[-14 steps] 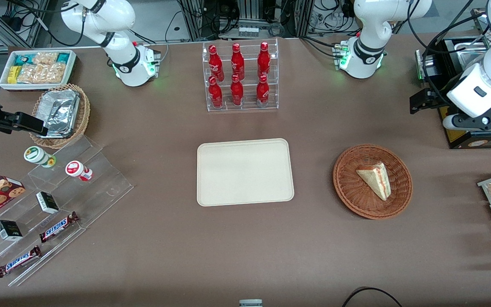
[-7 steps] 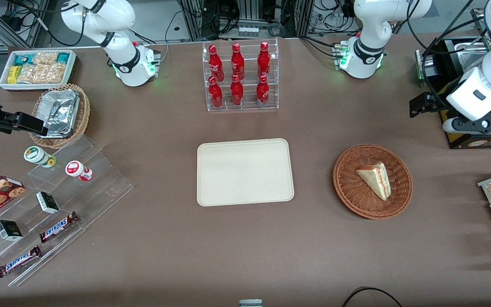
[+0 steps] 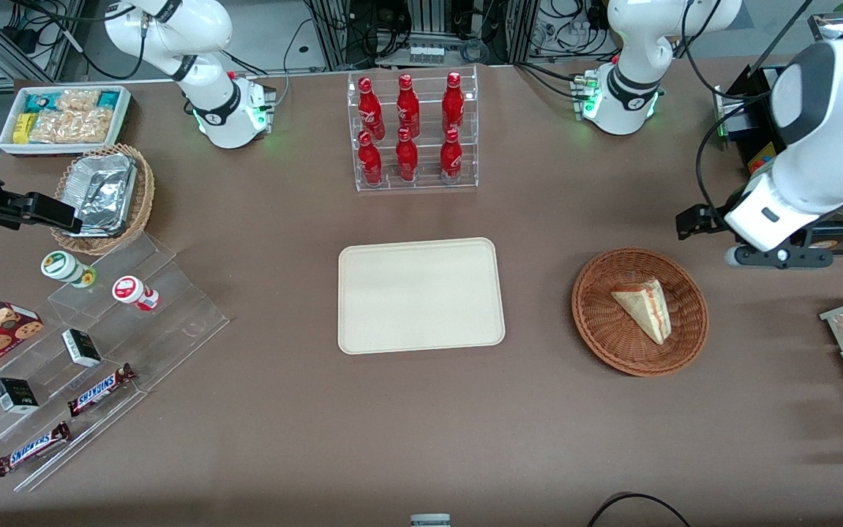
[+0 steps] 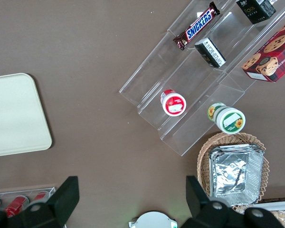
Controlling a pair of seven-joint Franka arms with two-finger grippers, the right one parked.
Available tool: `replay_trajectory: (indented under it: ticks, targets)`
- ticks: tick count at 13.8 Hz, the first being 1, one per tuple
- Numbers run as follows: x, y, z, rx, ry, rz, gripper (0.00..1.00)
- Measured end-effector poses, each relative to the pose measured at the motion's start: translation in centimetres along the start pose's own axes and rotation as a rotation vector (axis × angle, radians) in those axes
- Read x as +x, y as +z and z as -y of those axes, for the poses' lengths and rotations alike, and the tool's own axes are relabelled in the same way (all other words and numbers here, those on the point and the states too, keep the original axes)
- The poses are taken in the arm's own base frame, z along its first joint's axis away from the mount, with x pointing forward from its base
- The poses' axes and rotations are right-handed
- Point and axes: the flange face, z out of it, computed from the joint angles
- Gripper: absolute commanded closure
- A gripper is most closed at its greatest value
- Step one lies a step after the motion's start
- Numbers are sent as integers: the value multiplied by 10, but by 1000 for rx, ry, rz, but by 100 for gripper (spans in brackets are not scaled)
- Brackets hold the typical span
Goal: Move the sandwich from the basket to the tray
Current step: 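Move the left gripper over the basket and lower it onto the sandwich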
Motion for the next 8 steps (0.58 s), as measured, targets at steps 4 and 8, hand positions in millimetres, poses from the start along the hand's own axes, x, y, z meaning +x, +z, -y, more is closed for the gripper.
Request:
replay_trajectory:
  ticks: [4, 8]
  targets:
    - [1, 51, 1, -1, -2, -38, 0]
    - [-4, 99, 9, -3, -17, -81, 0]
